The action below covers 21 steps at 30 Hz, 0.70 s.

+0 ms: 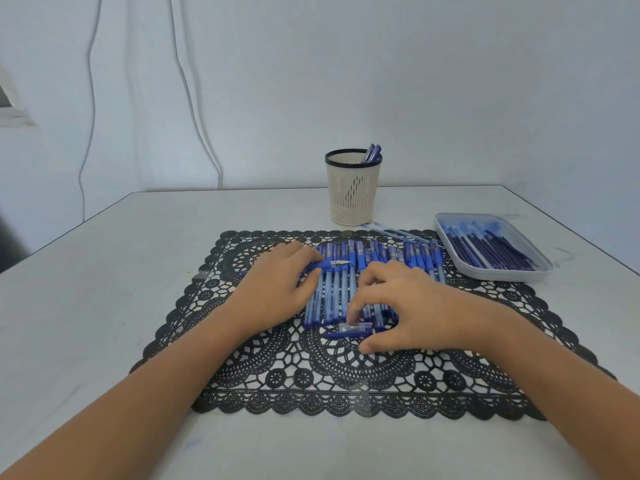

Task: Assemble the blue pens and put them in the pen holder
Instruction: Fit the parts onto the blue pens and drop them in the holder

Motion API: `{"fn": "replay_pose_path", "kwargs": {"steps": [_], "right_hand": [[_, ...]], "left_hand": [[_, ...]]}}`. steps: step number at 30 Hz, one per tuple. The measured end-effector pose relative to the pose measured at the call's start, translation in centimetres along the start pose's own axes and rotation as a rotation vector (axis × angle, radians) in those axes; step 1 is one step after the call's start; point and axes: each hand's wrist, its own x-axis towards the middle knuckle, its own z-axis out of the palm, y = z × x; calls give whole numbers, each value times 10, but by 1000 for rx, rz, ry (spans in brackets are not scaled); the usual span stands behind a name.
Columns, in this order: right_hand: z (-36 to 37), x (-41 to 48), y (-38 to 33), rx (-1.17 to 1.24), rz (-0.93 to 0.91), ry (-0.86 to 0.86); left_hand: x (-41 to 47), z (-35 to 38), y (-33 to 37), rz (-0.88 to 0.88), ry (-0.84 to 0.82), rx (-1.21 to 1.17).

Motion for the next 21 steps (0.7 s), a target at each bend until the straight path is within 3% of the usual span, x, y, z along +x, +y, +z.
{"fn": "replay_pose_path", "kwargs": {"steps": [3, 8, 14, 18, 21], "right_hand": [[-2, -1, 1, 88, 39, 63], [-2, 5, 4, 278, 219, 493], [0, 8, 2, 397, 257, 391], [-1, 7, 3, 467, 194, 438], [-1, 5, 5, 392, 95, 516]], "left_hand": [[0, 0, 2, 6, 13, -20], [-1, -4, 9, 96, 37, -23], [-2, -7, 24, 213, 13, -16], [0, -11, 26, 209, -24, -127], [1, -14, 26, 182, -63, -193]]}}
